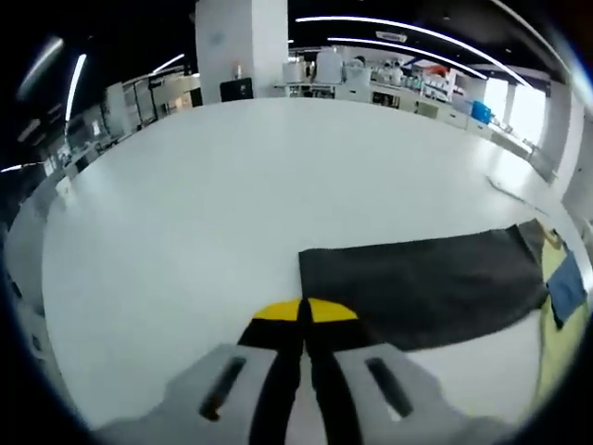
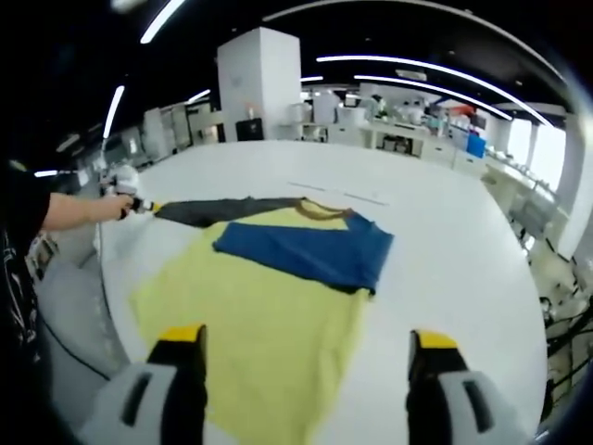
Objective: Fold the garment on the visible template until the final outline fits inside the template.
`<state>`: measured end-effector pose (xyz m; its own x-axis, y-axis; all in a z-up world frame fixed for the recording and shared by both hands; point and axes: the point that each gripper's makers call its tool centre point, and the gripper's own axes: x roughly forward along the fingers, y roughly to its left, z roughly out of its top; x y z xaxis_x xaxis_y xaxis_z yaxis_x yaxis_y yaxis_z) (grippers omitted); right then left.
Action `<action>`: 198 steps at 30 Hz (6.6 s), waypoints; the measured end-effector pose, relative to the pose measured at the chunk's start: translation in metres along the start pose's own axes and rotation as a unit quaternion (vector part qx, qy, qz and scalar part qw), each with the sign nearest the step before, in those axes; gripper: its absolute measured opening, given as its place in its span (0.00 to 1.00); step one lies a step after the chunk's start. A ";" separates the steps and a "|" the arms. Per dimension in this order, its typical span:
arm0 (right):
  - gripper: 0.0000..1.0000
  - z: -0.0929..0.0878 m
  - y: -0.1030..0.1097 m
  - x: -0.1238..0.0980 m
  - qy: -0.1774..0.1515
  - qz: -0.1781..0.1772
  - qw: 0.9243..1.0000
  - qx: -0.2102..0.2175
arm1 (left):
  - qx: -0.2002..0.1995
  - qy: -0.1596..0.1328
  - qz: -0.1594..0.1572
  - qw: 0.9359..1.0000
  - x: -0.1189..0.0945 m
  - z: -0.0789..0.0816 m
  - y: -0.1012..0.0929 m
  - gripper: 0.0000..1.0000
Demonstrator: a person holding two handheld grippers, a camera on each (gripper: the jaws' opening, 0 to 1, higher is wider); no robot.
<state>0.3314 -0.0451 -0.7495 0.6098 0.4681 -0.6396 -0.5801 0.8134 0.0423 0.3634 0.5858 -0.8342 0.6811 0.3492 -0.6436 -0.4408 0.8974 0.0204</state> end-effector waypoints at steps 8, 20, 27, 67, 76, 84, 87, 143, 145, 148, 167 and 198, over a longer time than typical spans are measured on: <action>0.91 0.001 0.000 -0.003 0.000 -0.004 1.000 -0.001 | 0.019 -0.006 -0.001 1.000 -0.001 0.005 -0.004 0.00; 0.92 0.003 0.003 -0.002 -0.003 -0.001 1.000 0.002 | 0.047 -0.013 -0.026 0.998 -0.006 0.006 -0.007 0.38; 0.92 0.002 0.002 -0.003 -0.002 -0.004 1.000 0.000 | 0.020 -0.008 -0.043 0.999 -0.008 0.001 -0.008 0.40; 0.94 -0.013 -0.004 -0.014 0.010 -0.029 0.999 -0.008 | -0.017 0.028 -0.019 0.999 -0.013 -0.015 -0.019 0.01; 0.95 -0.013 0.005 -0.010 0.004 -0.015 1.000 -0.007 | 0.019 0.017 -0.035 0.999 -0.022 -0.001 -0.031 0.01; 0.95 -0.007 0.011 -0.010 -0.002 -0.007 1.000 -0.009 | 0.053 -0.007 -0.054 0.997 -0.037 0.018 -0.058 0.01; 0.95 -0.004 0.009 -0.012 -0.007 -0.008 1.000 -0.010 | 0.060 -0.018 -0.067 0.996 -0.047 0.025 -0.074 0.01; 0.95 -0.012 0.019 -0.017 -0.004 0.003 1.000 -0.009 | 0.084 -0.096 -0.306 0.944 -0.115 0.099 -0.345 0.01; 0.95 -0.012 0.019 -0.017 -0.003 0.003 1.000 -0.008 | 0.084 -0.095 -0.312 0.942 -0.117 0.098 -0.353 0.01; 0.96 -0.012 0.021 -0.017 -0.004 0.007 1.000 -0.004 | 0.083 -0.093 -0.324 0.938 -0.121 0.095 -0.369 0.01; 0.96 -0.019 0.014 -0.016 0.004 -0.002 1.000 0.004 | 0.103 -0.086 -0.393 0.909 -0.139 0.075 -0.451 0.01; 0.96 -0.031 0.009 -0.013 0.018 -0.005 1.000 0.014 | 0.099 -0.066 -0.510 0.852 -0.177 0.028 -0.535 0.00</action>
<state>0.3014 -0.0542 -0.7643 0.5953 0.4477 -0.6672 -0.5590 0.8273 0.0564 0.4950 0.0518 -0.7094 0.7161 -0.6240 -0.3127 0.5178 0.7754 -0.3615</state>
